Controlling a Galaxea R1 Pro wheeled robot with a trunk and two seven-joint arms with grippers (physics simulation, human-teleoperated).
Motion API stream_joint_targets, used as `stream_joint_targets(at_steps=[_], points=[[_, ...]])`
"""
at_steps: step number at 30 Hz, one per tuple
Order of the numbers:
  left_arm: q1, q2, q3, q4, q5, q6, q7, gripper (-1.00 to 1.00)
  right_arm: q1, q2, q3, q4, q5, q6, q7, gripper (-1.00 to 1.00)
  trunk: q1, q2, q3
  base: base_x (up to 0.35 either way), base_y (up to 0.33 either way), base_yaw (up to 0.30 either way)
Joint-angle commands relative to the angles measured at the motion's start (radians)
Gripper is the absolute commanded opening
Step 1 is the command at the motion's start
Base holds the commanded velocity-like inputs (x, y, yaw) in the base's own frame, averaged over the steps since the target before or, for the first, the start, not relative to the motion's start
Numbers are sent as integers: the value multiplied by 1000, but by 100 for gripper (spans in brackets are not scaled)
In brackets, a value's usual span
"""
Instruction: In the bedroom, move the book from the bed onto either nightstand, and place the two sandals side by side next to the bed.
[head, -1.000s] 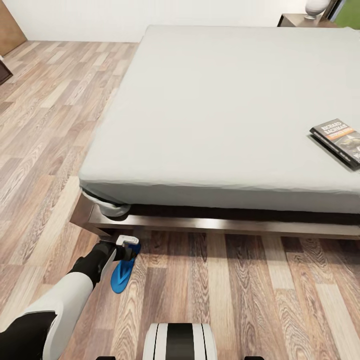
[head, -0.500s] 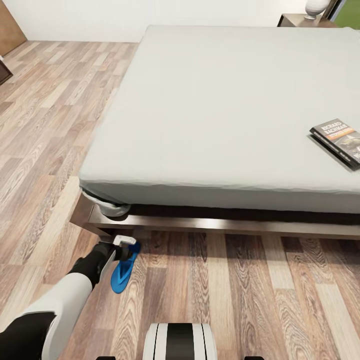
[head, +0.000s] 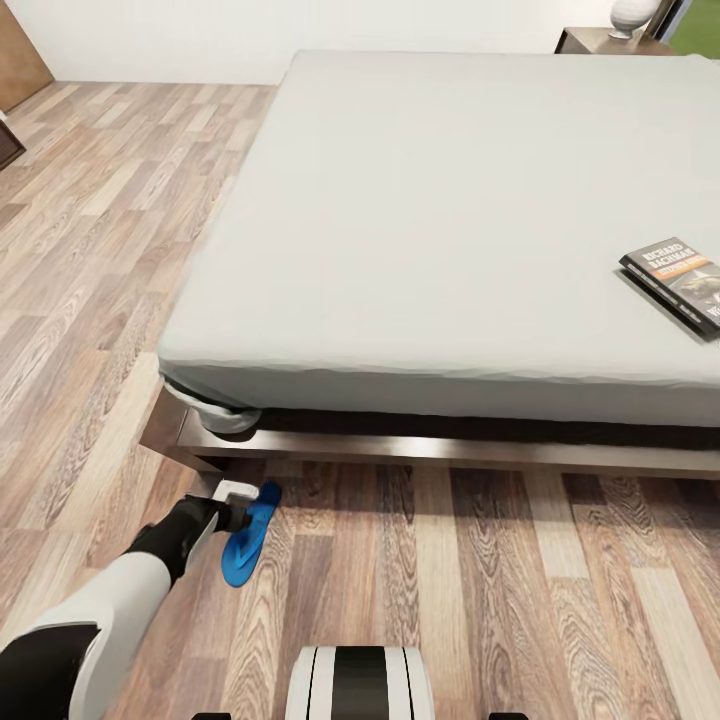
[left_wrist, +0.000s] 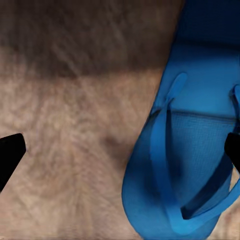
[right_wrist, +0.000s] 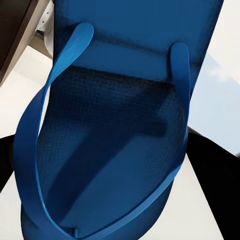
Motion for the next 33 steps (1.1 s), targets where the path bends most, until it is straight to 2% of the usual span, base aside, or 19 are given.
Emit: stream_joint_targets(at_steps=[1,5,6,9,10,14,19,20,25,29,30,33], points=[[0,4,5,5,-10,-3,-8,100,0,0,-3,-2,1,11,-3,-100,0,0,-1,0,0,0],[2,32,5,22,-11,-30,-2,100,0,3,-2,-2,1,13,-2,-100,0,0,-1,0,0,0],[3,49,4,25,-10,-37,3,100,0,4,-2,-2,1,14,-1,-100,0,0,-1,0,0,0],[4,72,4,31,-11,-55,9,100,0,4,-1,-2,1,15,-1,-100,0,0,-1,0,0,0],[8,89,4,38,-11,-70,11,100,0,5,-1,-3,2,16,-1,-100,0,0,-1,0,0,0],[18,134,4,59,-11,-103,14,100,0,7,0,-3,2,16,-1,-100,0,0,-1,0,0,0],[24,202,5,89,-11,-145,16,100,0,8,1,-3,3,17,-1,-100,0,0,-1,0,0,0],[27,234,5,101,-10,-165,17,100,0,8,1,-3,4,17,-1,-100,0,0,-1,0,0,0],[56,311,5,116,-10,-212,34,100,0,9,2,-4,4,16,-1,-100,0,0,-1,0,0,0],[96,361,6,120,-10,-246,78,100,0,9,2,-4,4,17,-1,-100,0,0,-1,0,0,0],[121,384,6,121,-11,-265,116,100,0,9,2,-4,4,17,-1,-100,0,0,-1,0,0,0],[161,414,7,122,-11,-285,189,100,0,9,2,-4,3,17,0,-100,0,0,-1,0,0,0]])
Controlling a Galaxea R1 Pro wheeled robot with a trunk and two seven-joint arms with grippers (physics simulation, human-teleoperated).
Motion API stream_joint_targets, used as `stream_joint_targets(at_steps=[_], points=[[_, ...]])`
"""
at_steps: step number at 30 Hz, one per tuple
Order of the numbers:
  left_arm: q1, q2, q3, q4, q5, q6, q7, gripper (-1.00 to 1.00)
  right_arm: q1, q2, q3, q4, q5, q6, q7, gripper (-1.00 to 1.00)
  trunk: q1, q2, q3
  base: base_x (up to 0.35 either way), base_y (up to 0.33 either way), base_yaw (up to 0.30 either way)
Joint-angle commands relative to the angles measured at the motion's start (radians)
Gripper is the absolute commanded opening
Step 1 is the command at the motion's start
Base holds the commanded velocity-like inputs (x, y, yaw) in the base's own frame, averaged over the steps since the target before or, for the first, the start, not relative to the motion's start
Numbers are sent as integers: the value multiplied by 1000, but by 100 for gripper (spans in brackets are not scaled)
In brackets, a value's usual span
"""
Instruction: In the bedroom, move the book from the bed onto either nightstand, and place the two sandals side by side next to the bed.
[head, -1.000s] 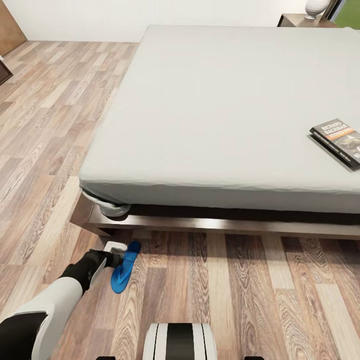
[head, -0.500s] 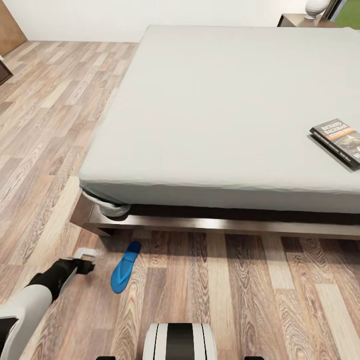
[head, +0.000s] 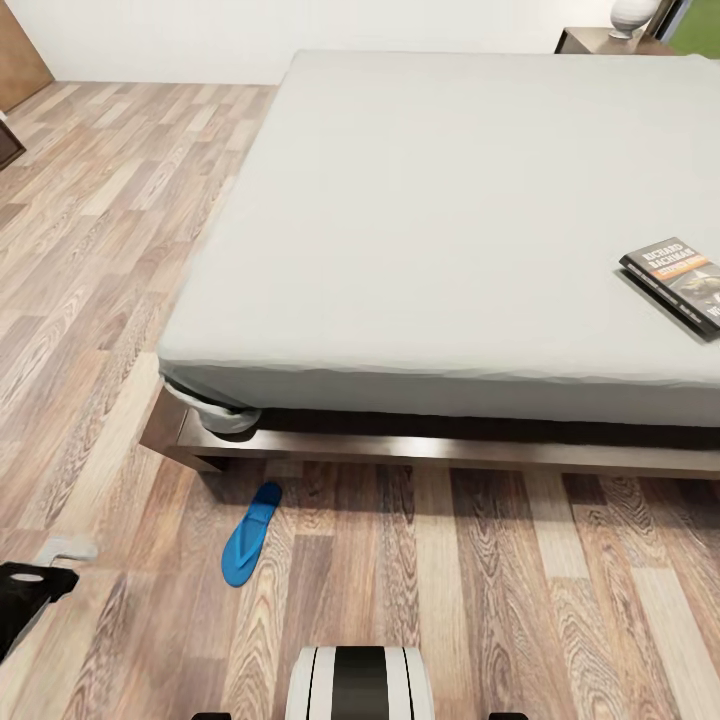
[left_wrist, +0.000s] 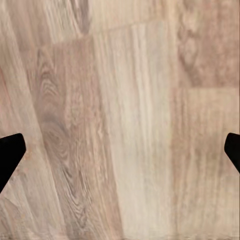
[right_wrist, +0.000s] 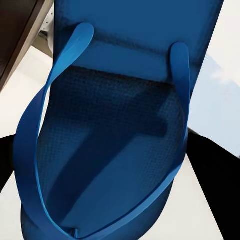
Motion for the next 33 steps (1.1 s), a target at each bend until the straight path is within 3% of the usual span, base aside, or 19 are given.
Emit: stream_joint_targets(at_steps=[1,7,12,17,18,29,33], points=[[13,9,4,-2,-9,0,27,100,0,0,-3,-2,0,10,-3,-100,0,0,-1,0,0,0],[58,81,4,-1,-10,-41,184,100,0,2,-2,-8,-1,8,-2,-100,0,0,-1,0,0,0],[71,144,3,0,-11,-76,263,100,0,13,0,-18,-1,3,8,-100,0,0,-1,0,0,0],[75,170,2,0,-11,-86,337,100,0,31,1,-38,0,1,34,-100,0,0,-1,0,0,0],[76,181,2,1,-11,-95,397,100,0,37,1,-61,0,0,52,-100,0,0,-1,0,0,0],[76,185,1,-1,-11,-100,427,100,0,63,2,-90,0,0,72,-100,0,0,-1,0,0,0],[76,185,1,-1,-11,-100,428,100,0,72,2,-92,0,1,75,-100,-2,1,15,0,0,0]])
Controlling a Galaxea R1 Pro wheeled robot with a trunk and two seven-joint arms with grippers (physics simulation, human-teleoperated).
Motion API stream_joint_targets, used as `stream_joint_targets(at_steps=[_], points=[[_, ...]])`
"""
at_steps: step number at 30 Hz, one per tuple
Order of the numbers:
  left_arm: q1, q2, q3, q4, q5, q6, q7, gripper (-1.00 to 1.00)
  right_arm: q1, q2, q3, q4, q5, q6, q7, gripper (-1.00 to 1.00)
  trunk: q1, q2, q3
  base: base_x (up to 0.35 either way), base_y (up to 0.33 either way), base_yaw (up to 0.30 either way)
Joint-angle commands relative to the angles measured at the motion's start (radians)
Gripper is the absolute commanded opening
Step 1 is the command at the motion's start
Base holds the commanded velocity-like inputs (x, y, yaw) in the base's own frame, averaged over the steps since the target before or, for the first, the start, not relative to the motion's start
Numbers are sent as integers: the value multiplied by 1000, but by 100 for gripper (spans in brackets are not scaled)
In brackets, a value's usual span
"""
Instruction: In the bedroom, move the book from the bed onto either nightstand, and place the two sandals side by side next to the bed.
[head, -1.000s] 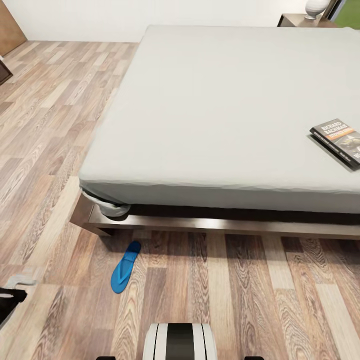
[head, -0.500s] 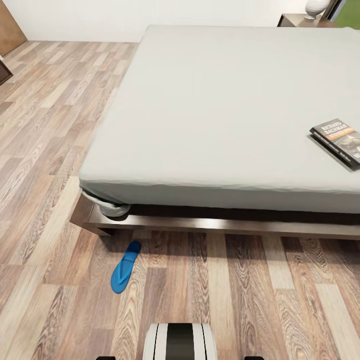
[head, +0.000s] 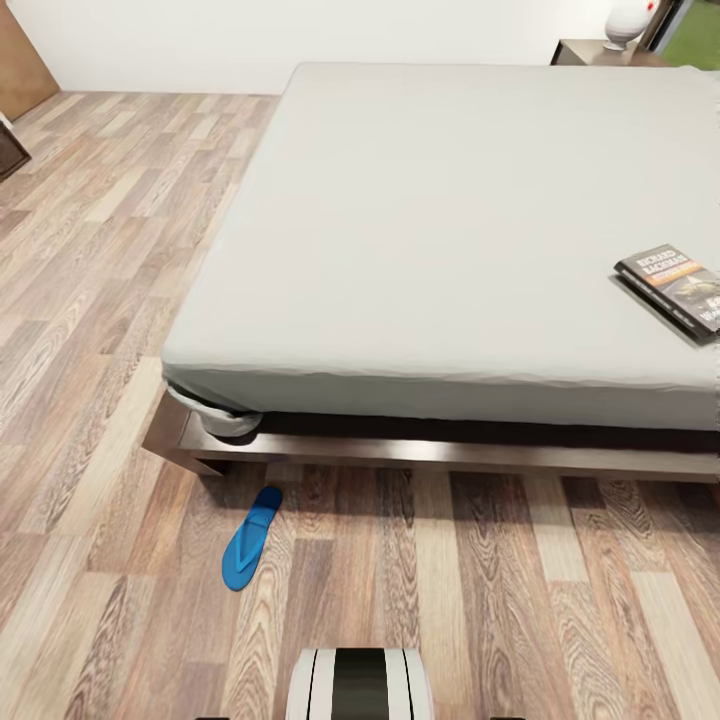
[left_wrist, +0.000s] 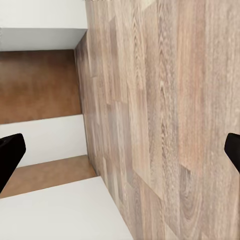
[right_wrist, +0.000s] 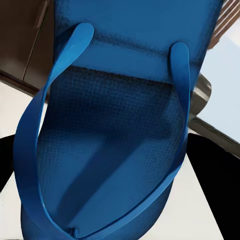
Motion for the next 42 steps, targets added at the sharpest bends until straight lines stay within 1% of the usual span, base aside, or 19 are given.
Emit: stream_joint_targets(at_steps=[1,8,17,20,21,24,25,29,30,31,35,36,40,41,42], points=[[0,0,4,-1,-10,6,1,100,0,2,-2,-2,1,10,-2,-100,-1,0,3,0,0,0],[0,0,3,1,-11,7,2,100,0,8,-1,-4,1,11,13,-100,-4,2,31,0,0,0],[0,0,3,2,-12,7,2,100,0,2,-1,-3,1,9,75,-100,-8,4,65,0,0,0],[0,0,3,2,-12,7,2,100,0,-10,-3,-7,1,5,120,-100,-9,4,77,0,0,0],[0,0,3,2,-12,6,2,100,0,-18,-6,-13,0,-6,146,-100,-10,5,81,0,0,0],[0,0,2,2,-12,6,2,100,-1,-28,-10,-20,-3,-34,191,-100,-11,5,92,0,0,0],[0,0,3,2,-13,6,2,100,-1,-32,-12,-23,-5,-53,222,-100,-11,6,96,0,0,0],[3,0,3,2,-12,6,2,100,-4,-37,-14,-27,-7,-76,274,-100,-13,7,112,0,0,0],[8,0,3,2,-12,6,2,100,-7,-44,-16,-28,-8,-83,297,-100,-14,7,116,0,0,0],[13,0,3,2,-12,6,2,100,-8,-59,-16,-29,-10,-89,326,-100,-14,7,119,0,0,0],[19,-1,3,2,-12,6,2,100,-14,-88,-18,-30,-11,-97,403,-100,-16,8,135,0,0,0],[20,-1,3,2,-11,6,2,100,-22,-98,-18,-30,-11,-99,440,-100,-16,8,139,0,0,0],[22,-2,2,2,-11,6,2,100,-41,-109,-19,-30,-12,-100,504,-100,-18,9,154,0,0,0],[22,-2,2,2,-11,7,1,100,-51,-111,-20,-30,-12,-101,535,-100,-19,9,158,0,0,0],[22,-2,2,2,-11,7,1,100,-57,-112,-21,-30,-13,-100,550,-100,-19,10,162,0,0,0]])
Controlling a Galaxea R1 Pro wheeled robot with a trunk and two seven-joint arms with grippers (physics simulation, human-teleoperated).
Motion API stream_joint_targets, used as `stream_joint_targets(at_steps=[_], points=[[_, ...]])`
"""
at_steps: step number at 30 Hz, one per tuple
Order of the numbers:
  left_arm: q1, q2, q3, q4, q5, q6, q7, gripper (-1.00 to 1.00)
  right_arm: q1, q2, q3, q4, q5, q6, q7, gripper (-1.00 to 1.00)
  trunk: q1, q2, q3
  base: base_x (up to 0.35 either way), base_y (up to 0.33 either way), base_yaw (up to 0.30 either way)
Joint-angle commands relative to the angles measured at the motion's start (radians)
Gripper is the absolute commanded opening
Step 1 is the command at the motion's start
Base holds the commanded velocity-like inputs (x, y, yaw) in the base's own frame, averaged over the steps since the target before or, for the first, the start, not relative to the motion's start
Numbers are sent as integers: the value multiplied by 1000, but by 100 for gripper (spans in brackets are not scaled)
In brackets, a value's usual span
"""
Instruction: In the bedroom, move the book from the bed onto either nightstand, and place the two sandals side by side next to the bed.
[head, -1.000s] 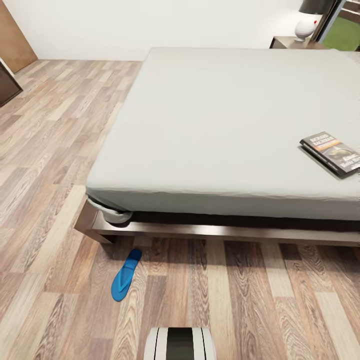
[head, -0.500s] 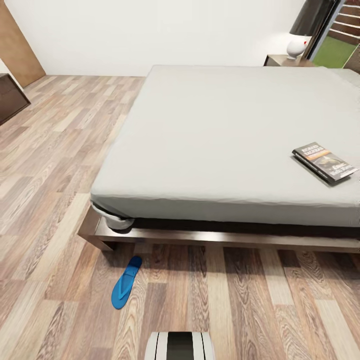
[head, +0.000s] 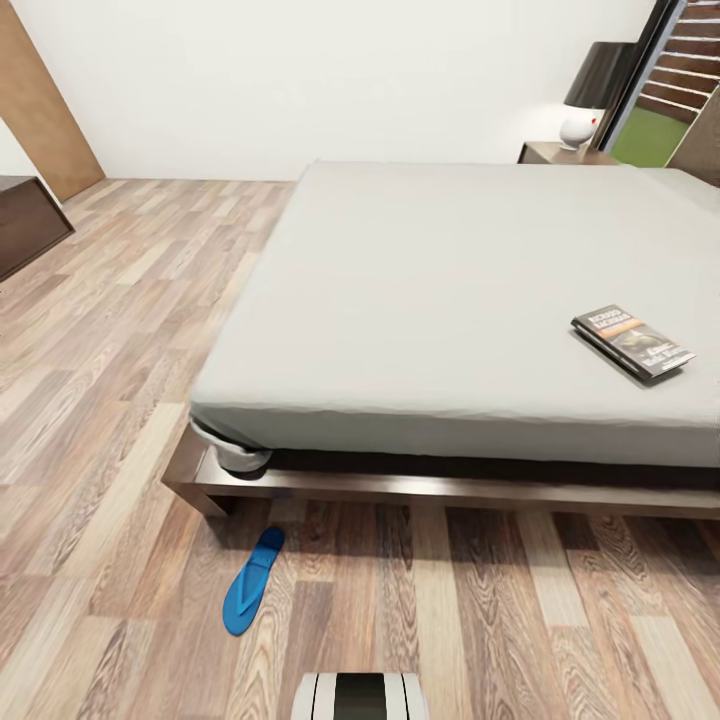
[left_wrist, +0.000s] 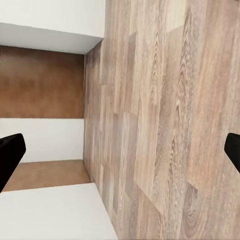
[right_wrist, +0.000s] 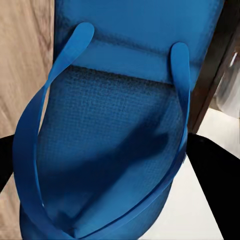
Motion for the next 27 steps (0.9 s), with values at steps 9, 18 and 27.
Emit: stream_joint_targets(at_steps=[9,18,27], points=[[1,-2,4,-1,-11,6,0,100,-71,5,-21,-3,-3,14,85,-100,-4,2,34,0,0,0],[1,-3,4,-1,-13,6,-3,100,-97,7,-22,-2,-3,19,268,-100,-8,4,69,0,0,0],[1,-3,4,0,-13,7,-4,100,-100,8,-20,0,-4,18,369,-100,-12,6,104,0,0,0]])
